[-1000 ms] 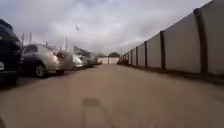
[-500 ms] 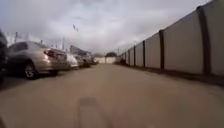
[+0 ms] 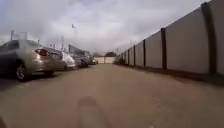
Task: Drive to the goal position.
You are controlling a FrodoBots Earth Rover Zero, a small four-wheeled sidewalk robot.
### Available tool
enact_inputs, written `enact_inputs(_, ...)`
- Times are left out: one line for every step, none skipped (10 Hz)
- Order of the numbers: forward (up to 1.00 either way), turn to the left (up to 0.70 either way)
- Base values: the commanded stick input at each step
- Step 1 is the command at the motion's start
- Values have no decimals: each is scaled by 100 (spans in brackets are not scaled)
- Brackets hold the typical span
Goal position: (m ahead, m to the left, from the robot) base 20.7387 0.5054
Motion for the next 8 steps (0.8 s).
enact_inputs(70,2)
enact_inputs(70,12)
enact_inputs(70,-32)
enact_inputs(70,-23)
enact_inputs(70,7)
enact_inputs(70,4)
enact_inputs(70,3)
enact_inputs(70,3)
